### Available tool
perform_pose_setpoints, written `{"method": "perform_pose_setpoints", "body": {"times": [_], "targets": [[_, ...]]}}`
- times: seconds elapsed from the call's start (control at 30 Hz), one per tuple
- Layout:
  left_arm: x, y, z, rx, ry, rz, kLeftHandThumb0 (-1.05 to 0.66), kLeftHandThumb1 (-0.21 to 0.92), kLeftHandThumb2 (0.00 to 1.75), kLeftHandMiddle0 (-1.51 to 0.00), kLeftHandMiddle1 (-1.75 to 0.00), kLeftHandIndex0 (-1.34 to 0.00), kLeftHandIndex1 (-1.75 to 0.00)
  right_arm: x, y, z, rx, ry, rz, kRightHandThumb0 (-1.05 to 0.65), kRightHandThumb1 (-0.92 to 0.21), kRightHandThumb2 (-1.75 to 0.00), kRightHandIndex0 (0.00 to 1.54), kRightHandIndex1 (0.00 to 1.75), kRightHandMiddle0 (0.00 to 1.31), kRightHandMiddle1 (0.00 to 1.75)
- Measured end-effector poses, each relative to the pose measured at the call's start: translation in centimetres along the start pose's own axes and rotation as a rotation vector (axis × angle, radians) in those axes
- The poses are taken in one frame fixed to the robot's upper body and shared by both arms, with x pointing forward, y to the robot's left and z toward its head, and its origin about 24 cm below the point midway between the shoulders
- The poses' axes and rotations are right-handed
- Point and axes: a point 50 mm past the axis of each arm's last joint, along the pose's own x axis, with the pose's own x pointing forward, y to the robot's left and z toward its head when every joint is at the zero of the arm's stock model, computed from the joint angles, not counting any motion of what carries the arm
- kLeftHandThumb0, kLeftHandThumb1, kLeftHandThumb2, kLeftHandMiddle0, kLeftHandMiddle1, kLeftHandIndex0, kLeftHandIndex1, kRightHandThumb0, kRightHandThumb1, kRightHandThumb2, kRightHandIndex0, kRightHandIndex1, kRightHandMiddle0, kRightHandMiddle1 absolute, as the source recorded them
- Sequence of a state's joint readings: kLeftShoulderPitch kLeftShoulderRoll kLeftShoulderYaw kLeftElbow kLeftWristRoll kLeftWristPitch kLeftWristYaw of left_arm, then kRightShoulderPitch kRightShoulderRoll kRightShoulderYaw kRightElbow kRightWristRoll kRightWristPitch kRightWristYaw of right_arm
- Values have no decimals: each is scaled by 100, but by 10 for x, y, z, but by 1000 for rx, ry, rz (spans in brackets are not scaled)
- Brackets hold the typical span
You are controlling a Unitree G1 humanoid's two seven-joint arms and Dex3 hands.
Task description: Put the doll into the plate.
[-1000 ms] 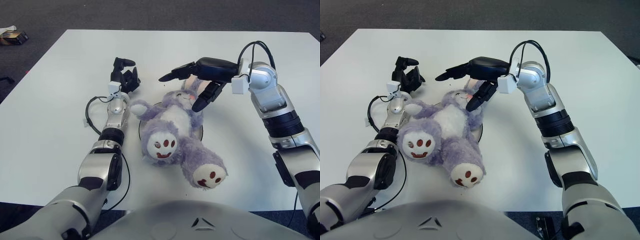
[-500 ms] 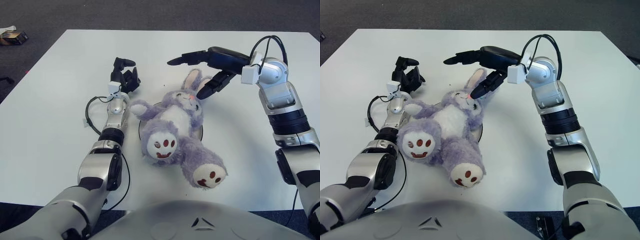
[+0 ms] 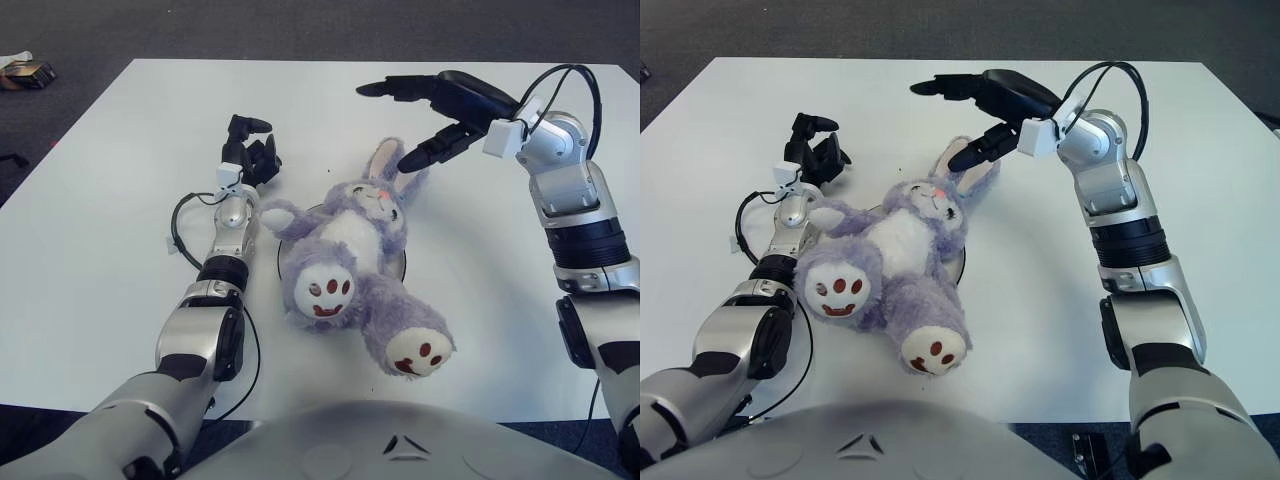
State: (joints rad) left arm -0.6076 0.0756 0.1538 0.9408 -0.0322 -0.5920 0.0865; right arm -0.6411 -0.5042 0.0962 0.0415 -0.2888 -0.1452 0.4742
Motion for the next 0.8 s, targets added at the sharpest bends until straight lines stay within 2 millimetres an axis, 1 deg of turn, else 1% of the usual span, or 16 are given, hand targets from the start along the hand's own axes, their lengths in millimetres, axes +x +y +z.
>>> {"method": "perform_pose_setpoints", "body": {"times": [0.17,0.33,0.43,0.57,0.8], "targets": [[0,0,0,1,-1,0,-38,71,79,-82,-175,-33,-175,-5,1,-21,82,35,-115,-58,-92,-46,53,4,37,2],[0,1,0,2,-1,0,-38,72,79,-82,-175,-33,-175,-11,3,-42,169,72,-177,-57,-92,-54,56,4,40,3],[0,1,0,3,-1,-1,-38,72,79,-83,-175,-33,-175,-14,5,-52,222,97,-200,-57,-92,-56,57,3,41,4],[0,1,0,4,-1,-2,-38,72,79,-83,-175,-33,-175,-16,6,-60,274,117,-224,-58,-92,-58,58,3,41,4],[0,2,0,6,-1,-5,-38,72,78,-83,-175,-33,-175,-22,0,-72,340,121,-330,-57,-92,-62,59,3,43,5]]}}
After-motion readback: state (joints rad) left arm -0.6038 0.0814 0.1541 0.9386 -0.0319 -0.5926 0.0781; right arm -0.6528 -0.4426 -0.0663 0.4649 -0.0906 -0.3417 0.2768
